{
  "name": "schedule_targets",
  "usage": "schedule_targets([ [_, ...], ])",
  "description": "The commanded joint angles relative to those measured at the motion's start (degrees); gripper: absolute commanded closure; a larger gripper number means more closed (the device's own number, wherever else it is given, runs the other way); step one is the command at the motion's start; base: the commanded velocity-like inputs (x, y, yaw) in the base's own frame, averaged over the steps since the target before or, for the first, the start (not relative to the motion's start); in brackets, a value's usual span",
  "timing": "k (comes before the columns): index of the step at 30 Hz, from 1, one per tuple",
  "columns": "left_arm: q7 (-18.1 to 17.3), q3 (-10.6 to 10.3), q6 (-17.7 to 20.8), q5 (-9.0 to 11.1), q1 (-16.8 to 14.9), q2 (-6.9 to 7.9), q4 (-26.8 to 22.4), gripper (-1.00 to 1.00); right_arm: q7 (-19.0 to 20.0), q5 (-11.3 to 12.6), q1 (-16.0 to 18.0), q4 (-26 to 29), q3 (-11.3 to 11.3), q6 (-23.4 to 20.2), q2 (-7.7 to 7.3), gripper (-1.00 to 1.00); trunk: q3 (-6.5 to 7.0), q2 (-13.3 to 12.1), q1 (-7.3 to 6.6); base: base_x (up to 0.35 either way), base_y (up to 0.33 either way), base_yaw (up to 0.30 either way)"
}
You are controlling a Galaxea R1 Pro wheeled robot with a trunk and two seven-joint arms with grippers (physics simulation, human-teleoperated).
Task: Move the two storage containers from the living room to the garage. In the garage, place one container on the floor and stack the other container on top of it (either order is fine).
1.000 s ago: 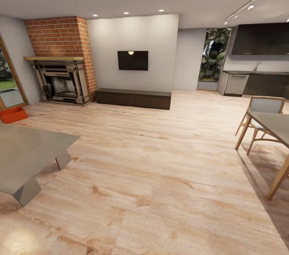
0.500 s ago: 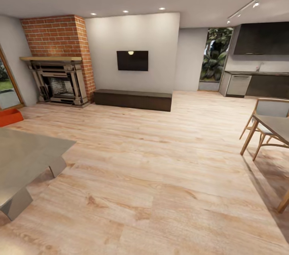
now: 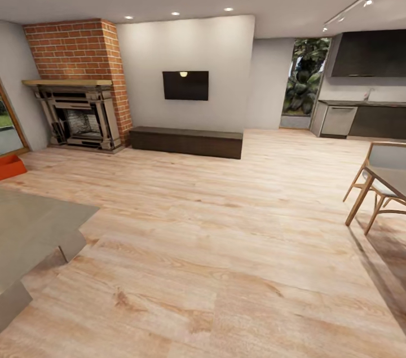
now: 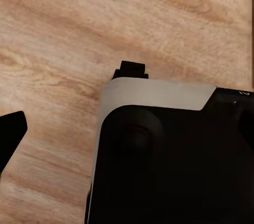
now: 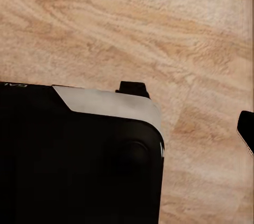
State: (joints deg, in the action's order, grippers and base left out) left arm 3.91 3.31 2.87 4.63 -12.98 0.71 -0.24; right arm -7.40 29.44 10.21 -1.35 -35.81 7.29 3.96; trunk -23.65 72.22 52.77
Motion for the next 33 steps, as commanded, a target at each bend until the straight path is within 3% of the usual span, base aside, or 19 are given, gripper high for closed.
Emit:
schedule_targets([
  [1,0.07,0.29,0.24,0.47,-0.03,0.0,-0.03,-1.0,-0.07,0.52,0.06,-0.14,-0.48,0.26,0.03,-1.0,-0.06,0.03,0.03,0.323,0.0,0.0],
  [33,0.04,0.24,0.46,0.38,-0.03,-0.01,-0.03,-1.0,-0.07,0.54,0.07,-0.14,-0.4,0.2,0.02,-1.0,-0.06,0.03,0.03,0.323,0.0,0.0],
])
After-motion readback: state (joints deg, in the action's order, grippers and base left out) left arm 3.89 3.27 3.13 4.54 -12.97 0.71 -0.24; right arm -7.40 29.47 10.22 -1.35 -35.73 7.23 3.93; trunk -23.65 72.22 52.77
